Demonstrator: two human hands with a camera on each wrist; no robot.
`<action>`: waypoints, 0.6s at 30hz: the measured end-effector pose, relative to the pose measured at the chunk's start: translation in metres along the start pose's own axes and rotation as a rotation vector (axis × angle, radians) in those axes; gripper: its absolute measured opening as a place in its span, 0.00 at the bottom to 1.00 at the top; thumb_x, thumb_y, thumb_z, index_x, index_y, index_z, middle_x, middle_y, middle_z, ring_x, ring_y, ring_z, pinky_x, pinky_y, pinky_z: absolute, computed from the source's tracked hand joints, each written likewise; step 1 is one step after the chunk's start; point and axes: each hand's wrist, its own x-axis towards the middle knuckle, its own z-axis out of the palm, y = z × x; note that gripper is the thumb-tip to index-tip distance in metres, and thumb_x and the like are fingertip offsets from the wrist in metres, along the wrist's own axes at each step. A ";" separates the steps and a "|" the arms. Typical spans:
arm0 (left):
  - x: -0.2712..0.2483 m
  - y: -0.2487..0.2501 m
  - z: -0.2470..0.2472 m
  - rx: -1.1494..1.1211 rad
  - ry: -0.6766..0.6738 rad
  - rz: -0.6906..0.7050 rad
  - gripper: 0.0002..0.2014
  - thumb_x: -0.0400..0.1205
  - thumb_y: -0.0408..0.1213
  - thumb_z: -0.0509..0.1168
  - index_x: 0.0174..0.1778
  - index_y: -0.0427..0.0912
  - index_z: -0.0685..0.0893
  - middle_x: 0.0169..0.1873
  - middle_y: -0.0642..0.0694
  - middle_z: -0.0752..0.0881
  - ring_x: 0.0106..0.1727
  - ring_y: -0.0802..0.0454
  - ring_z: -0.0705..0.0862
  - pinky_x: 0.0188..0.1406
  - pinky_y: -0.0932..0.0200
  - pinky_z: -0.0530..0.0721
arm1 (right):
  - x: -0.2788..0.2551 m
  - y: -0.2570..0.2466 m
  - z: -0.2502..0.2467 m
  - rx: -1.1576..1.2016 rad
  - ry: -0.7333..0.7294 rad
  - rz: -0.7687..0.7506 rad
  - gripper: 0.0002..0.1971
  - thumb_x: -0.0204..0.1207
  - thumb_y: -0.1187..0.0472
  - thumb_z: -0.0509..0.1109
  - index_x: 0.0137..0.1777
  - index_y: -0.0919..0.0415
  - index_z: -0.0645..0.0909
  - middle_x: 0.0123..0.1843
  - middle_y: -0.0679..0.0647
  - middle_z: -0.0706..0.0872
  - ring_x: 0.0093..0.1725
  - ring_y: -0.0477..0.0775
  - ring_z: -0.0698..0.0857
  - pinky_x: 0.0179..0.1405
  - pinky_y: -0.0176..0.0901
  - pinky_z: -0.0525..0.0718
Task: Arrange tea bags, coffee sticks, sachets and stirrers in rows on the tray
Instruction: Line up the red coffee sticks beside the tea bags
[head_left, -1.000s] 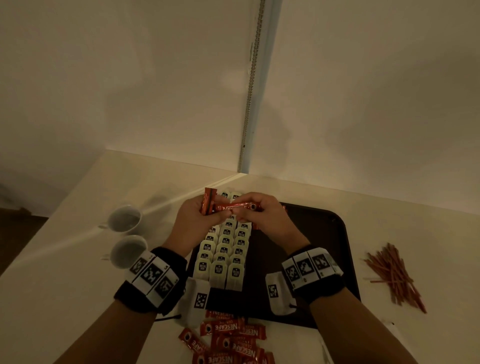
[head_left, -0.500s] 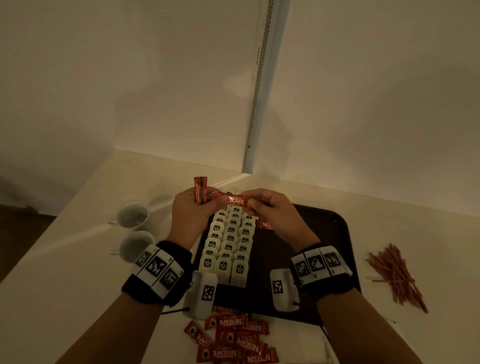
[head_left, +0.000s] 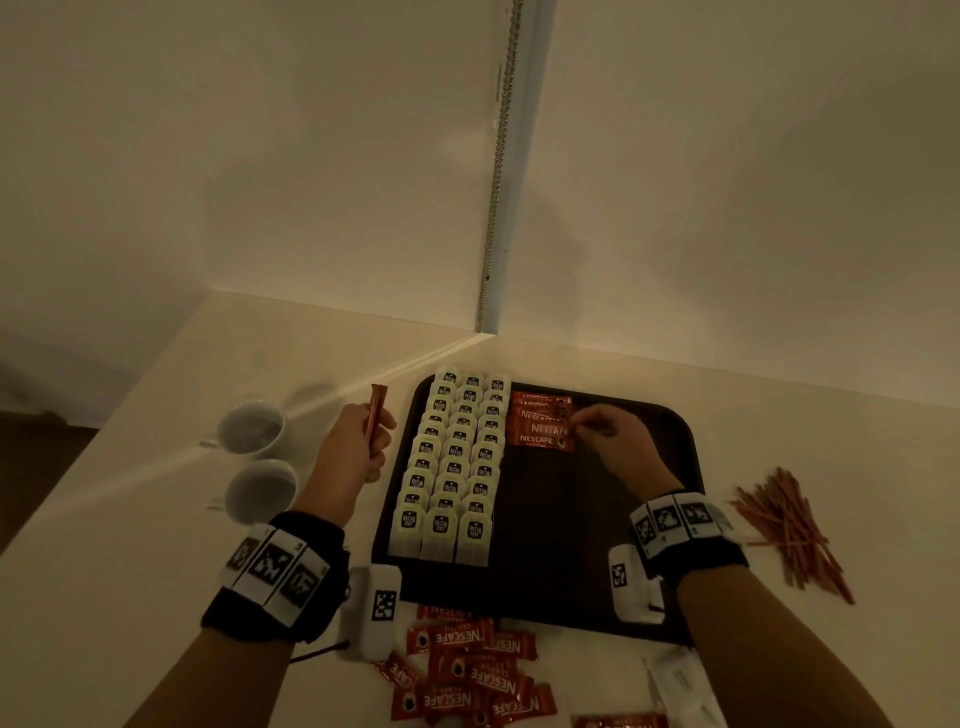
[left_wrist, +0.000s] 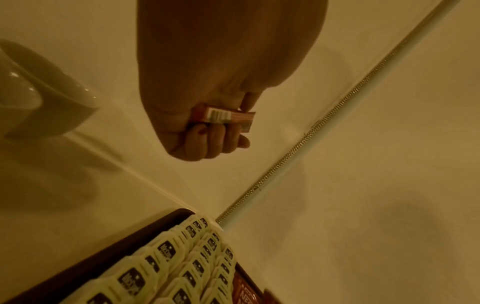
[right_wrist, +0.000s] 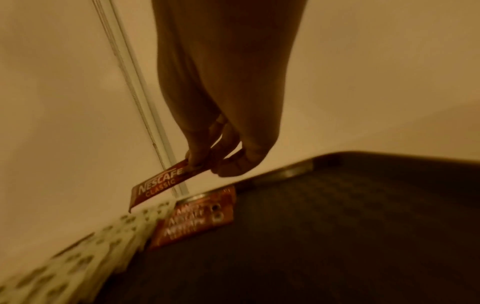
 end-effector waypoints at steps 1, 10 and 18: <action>0.000 -0.002 -0.002 0.008 0.005 0.000 0.17 0.85 0.38 0.46 0.38 0.41 0.77 0.24 0.49 0.67 0.22 0.56 0.62 0.24 0.61 0.59 | 0.001 0.008 0.003 -0.035 0.005 0.026 0.09 0.76 0.68 0.69 0.46 0.52 0.81 0.55 0.50 0.84 0.58 0.49 0.82 0.57 0.42 0.82; 0.008 -0.012 -0.013 0.135 0.029 0.069 0.19 0.88 0.37 0.46 0.53 0.44 0.84 0.27 0.49 0.64 0.28 0.54 0.61 0.30 0.58 0.60 | 0.007 0.037 0.027 -0.094 0.005 0.168 0.09 0.73 0.65 0.72 0.44 0.49 0.80 0.53 0.46 0.82 0.58 0.47 0.80 0.66 0.46 0.78; 0.007 -0.011 -0.014 0.154 0.057 0.047 0.19 0.87 0.35 0.47 0.48 0.52 0.84 0.28 0.49 0.63 0.30 0.53 0.61 0.33 0.57 0.60 | 0.019 0.033 0.036 -0.147 0.117 0.147 0.08 0.75 0.65 0.71 0.52 0.57 0.82 0.57 0.51 0.84 0.56 0.45 0.80 0.60 0.39 0.75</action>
